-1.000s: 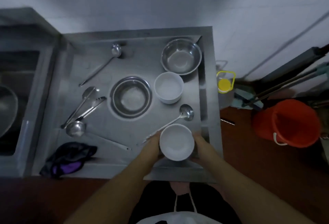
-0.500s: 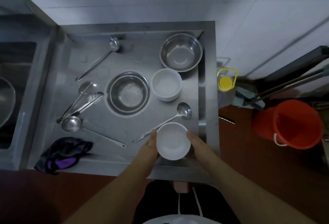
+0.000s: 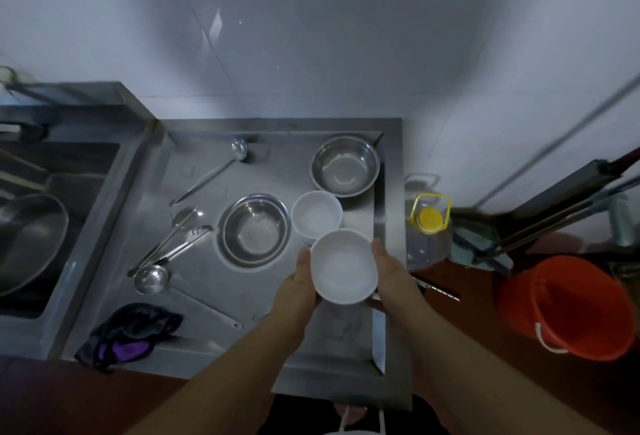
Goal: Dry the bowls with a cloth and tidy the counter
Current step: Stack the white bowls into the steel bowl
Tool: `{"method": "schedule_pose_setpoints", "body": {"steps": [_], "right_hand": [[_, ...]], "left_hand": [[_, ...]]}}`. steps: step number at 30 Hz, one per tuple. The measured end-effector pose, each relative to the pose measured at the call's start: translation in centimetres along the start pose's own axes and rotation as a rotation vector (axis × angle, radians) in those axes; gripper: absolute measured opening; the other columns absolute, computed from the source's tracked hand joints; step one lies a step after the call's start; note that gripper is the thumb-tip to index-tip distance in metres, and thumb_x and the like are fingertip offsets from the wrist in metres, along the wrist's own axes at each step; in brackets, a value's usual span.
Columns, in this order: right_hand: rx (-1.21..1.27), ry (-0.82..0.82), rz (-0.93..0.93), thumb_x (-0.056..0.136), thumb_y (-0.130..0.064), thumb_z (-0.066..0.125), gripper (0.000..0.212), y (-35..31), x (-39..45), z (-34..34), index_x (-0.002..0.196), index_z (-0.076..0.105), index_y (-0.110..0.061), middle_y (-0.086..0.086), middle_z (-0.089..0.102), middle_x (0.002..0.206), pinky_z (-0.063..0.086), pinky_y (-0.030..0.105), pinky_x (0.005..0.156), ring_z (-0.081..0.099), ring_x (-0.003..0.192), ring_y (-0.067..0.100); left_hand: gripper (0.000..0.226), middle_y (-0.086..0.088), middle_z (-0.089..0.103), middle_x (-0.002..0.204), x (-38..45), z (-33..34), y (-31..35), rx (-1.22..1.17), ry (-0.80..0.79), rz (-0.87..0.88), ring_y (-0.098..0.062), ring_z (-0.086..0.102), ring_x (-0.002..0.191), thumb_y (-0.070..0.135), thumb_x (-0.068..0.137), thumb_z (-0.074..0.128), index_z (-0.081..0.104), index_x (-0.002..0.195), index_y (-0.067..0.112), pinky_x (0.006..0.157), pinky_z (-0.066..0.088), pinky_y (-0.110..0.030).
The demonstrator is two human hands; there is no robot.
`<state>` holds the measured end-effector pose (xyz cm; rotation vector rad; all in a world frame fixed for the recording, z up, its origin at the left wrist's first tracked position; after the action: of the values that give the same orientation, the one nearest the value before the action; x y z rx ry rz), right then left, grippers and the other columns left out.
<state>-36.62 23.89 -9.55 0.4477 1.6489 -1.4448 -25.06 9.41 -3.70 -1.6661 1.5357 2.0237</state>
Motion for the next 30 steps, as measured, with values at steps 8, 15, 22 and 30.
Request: {"method": "schedule_pose_setpoints", "body": {"steps": [8,15,22,30], "right_hand": [[0.006,-0.023,-0.089,0.086,-0.084,0.051,0.064,-10.6,0.3,1.5,0.104,0.074,-0.027,0.001,0.081,0.1,0.06,0.034,0.063,0.078,0.085,0.021],[0.072,0.042,-0.091,0.093,-0.079,0.05,0.065,-17.7,5.2,3.9,0.121,0.068,-0.023,0.005,0.072,0.12,0.058,0.029,0.057,0.069,0.1,0.023],[0.129,0.172,-0.059,0.09,-0.08,0.053,0.066,-20.4,13.1,5.8,0.122,0.064,-0.023,0.002,0.07,0.116,0.055,0.034,0.066,0.066,0.096,0.023],[0.196,0.284,0.024,0.088,-0.081,0.054,0.074,-19.1,19.6,6.2,0.135,0.058,-0.024,0.0,0.064,0.126,0.058,0.048,0.101,0.064,0.112,0.026]], "left_hand": [[0.059,-0.002,0.078,0.103,2.6,1.4,9.7,0.029,-0.023,0.151,-0.023,0.072,0.107,0.077,0.099,0.04,0.071,0.101,0.027,0.096,0.061,-0.04],[0.079,-0.012,0.073,0.114,10.2,2.1,17.5,0.089,-0.032,0.133,-0.038,0.067,0.114,0.084,0.09,0.046,0.07,0.117,0.014,0.11,0.052,-0.054],[0.042,-0.009,0.075,0.117,18.7,5.0,22.0,0.075,-0.175,0.113,-0.028,0.069,0.116,0.062,0.102,0.055,0.068,0.112,0.023,0.11,0.055,-0.046],[0.056,-0.005,0.075,0.12,25.8,7.1,21.0,0.057,-0.252,0.014,-0.023,0.07,0.112,0.064,0.103,0.053,0.066,0.131,0.017,0.106,0.056,-0.041]]}}
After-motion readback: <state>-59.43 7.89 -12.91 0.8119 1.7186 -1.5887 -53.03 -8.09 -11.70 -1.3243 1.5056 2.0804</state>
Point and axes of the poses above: each hand's wrist, its own x-axis towards the middle knuckle, its own z-axis out of the palm, y = z × x, the point moved 10 cm from there along x, towards the middle knuckle
